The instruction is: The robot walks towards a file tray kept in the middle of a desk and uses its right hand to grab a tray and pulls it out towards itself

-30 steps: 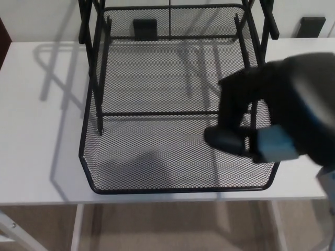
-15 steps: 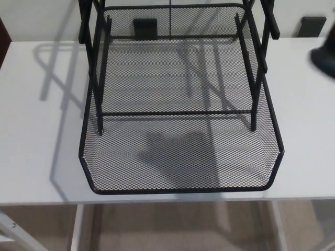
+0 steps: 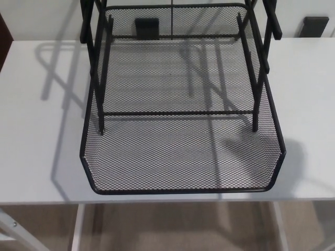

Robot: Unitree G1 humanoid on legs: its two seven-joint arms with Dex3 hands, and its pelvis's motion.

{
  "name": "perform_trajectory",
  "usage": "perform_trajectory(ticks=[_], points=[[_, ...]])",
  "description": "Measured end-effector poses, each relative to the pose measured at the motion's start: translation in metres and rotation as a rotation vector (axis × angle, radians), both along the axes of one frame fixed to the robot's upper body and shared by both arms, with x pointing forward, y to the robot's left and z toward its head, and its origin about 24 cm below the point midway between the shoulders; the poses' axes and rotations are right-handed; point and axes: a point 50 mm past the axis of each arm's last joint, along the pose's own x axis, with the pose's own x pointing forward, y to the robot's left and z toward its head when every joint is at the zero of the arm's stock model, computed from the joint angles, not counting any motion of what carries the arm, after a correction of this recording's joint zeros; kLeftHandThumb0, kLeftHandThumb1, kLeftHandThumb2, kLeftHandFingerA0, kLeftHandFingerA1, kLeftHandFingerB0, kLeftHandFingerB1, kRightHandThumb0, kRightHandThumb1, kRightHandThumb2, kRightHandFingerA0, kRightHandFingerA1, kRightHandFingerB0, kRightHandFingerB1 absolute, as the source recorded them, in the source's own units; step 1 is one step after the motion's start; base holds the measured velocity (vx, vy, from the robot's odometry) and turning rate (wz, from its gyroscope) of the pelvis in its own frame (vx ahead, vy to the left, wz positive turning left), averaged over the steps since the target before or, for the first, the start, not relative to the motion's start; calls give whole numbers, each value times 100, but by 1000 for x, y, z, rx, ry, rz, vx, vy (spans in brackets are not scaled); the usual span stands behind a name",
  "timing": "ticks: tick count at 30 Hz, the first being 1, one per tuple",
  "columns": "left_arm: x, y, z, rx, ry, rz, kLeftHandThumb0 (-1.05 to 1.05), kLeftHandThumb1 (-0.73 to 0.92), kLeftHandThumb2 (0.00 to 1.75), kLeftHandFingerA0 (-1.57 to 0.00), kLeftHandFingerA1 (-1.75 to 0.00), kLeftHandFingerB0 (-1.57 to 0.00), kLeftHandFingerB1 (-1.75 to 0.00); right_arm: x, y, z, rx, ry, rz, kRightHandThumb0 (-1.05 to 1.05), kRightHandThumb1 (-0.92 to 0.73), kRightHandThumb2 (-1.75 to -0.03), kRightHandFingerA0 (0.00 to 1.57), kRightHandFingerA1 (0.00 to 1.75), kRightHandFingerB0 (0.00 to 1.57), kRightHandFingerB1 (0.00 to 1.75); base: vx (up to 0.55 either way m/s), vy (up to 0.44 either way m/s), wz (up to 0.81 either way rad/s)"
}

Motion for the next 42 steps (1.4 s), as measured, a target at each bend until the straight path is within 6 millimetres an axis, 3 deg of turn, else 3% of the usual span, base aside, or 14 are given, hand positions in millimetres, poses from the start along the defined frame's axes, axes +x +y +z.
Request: perform_trajectory(ticks=[3,4,7,9,10,16,21,22,23,36,38,39,40,42], points=[[1,0,0,0,-1,-1,-31,50,61,-41,-53,-15,-36,-14,-22,-16,73,82,-50,-35,-22,-85,157,135,147,125,0,0,0],[1,0,0,0,-1,0,-31,50,61,-40,-53,-15,-36,-18,-27,-23,94,114,-62,-35,-37,-60,157,113,153,96,0,0,0],[1,0,0,0,-1,-1,-32,50,61,-40,-53,-15,-36,-28,-38,-49,149,242,-78,-22,-40,-52,157,109,153,97,0,0,0],[2,0,0,0,-2,-1,-30,50,61,-40,-54,-14,-36,-33,-41,-63,178,312,-78,-31,-30,-86,147,129,142,122,0,0,0],[2,0,0,0,-4,-2,-21,36,83,-36,-62,-6,-47,-36,-42,-77,206,381,-71,-33,-39,-56,157,103,148,99,0,0,0],[7,0,1,0,-12,-4,-21,36,83,-36,-62,-6,-47,-50,-32,-143,317,674,3,-29,-38,-57,157,106,150,100,0,0,0],[11,0,2,-4,-18,-9,-21,37,83,-37,-62,-6,-47,-71,-4,-212,473,972,156,-26,-41,-54,157,104,146,99,0,0,0],[12,0,2,-5,-20,-11,-30,50,61,-41,-54,-15,-37,-77,7,-227,509,1038,209,-25,-41,-56,157,104,147,101,0,0,0],[13,0,3,-5,-22,-13,-20,37,84,-36,-61,-6,-47,-82,15,-237,534,1079,244,-24,-45,-55,157,100,144,97,0,0,0],[-6,7,-4,8,52,9,-21,37,84,-37,-62,-6,-47,-113,94,-314,678,1301,507,-35,-41,-61,157,106,135,93,0,0,0],[-7,7,-4,8,55,10,-21,37,84,-39,-63,-6,-47,-113,100,-319,675,1301,511,-52,-48,-60,111,88,86,81,0,0,0],[-8,7,-5,7,58,11,-21,37,84,-39,-63,-6,-47,-112,104,-323,677,1298,509,-62,-33,-88,78,86,55,74,0,0,0],[-9,7,-5,7,60,12,-22,37,84,-38,-63,-6,-47,-111,108,-327,678,1295,507,-65,-56,-58,54,82,43,73,0,0,0],[-10,6,-5,5,62,13,-21,37,84,-38,-63,-7,-47,-109,114,-334,674,1296,503,-69,-47,-78,43,79,35,72,0,0,0]])
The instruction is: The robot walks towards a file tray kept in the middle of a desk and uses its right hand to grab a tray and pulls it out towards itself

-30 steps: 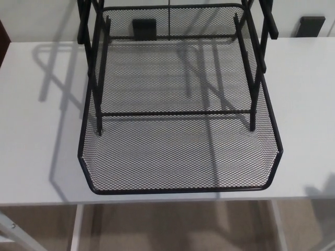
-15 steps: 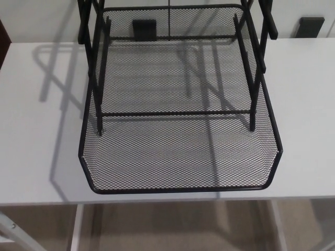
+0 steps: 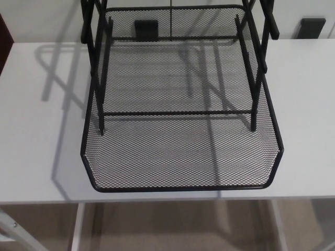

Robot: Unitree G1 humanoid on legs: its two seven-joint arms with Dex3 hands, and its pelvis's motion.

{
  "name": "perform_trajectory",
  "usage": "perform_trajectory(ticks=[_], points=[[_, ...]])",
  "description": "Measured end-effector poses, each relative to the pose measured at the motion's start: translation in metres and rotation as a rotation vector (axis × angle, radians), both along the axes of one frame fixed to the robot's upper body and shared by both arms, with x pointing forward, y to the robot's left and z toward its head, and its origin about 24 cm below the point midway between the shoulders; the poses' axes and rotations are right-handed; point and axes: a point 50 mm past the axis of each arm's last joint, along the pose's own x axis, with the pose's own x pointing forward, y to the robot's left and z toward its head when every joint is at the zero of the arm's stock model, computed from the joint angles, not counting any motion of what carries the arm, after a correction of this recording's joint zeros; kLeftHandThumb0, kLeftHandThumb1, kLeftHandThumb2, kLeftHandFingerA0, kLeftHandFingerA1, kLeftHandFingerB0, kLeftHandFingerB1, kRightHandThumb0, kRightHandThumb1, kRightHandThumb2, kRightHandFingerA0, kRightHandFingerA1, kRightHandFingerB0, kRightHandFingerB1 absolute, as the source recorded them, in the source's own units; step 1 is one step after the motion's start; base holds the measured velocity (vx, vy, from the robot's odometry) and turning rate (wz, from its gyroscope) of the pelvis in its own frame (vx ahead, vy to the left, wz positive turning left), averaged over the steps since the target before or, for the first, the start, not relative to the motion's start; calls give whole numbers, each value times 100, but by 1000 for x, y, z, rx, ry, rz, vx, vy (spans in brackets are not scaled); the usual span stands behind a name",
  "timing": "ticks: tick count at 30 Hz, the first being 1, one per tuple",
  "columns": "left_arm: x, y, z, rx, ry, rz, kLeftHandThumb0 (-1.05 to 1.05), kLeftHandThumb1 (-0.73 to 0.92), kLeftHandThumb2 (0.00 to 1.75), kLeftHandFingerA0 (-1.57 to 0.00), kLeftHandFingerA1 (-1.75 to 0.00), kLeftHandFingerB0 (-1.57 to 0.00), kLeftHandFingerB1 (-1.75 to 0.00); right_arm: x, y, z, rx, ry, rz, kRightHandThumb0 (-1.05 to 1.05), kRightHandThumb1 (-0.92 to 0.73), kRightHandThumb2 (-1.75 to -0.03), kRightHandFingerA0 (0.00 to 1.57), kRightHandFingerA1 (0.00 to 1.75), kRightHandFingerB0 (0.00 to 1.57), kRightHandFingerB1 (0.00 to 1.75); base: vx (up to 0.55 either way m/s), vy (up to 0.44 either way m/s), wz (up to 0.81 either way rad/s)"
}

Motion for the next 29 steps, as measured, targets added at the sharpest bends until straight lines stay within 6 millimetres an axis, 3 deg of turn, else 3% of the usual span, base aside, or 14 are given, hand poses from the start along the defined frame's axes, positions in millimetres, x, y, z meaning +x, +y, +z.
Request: perform_trajectory(ticks=[1,8,9,12,13,14,15,21,29], points=[[0,0,0,-1,0,0,-21,37,84,-38,-63,-7,-47,1,2,-3,-5,1,1,-52,-42,-99,36,72,25,66,0,0,0],[1,-1,0,-3,-2,1,-22,37,84,-39,-63,-8,-48,12,-3,-16,-91,-8,4,-59,-52,-104,19,70,11,64,0,0,0],[0,-1,0,-3,-1,0,-22,38,84,-38,-62,-8,-47,13,-5,-18,-109,-9,-3,-61,-60,-59,13,78,3,67,0,0,0],[0,-1,0,-4,-2,0,-22,38,84,-38,-62,-7,-47,15,-10,-26,-158,-7,-23,-65,-60,-57,12,80,1,67,0,0,0],[0,-1,0,-4,-1,0,-23,37,84,-40,-63,-8,-48,16,-11,-29,-170,-6,-28,-65,-49,-102,16,70,8,66,0,0,0],[0,-1,0,-4,-2,0,-23,37,84,-40,-63,-8,-48,16,-11,-32,-183,-5,-35,-65,-49,-102,16,70,8,66,0,0,0],[0,-2,0,-5,-2,0,-23,37,84,-40,-64,-8,-48,17,-10,-35,-190,-6,-37,-70,-57,-61,21,82,8,71,0,0,0],[0,-2,0,-6,-2,-3,-22,38,85,-40,-63,-9,-48,16,-3,-54,-227,4,-49,-67,-56,-62,19,81,0,68,0,0,0],[3,-4,0,-11,-11,-12,-22,38,85,-41,-63,-11,-49,15,1,-69,-281,-11,-53,-64,-55,-62,19,78,1,66,0,0,0]])
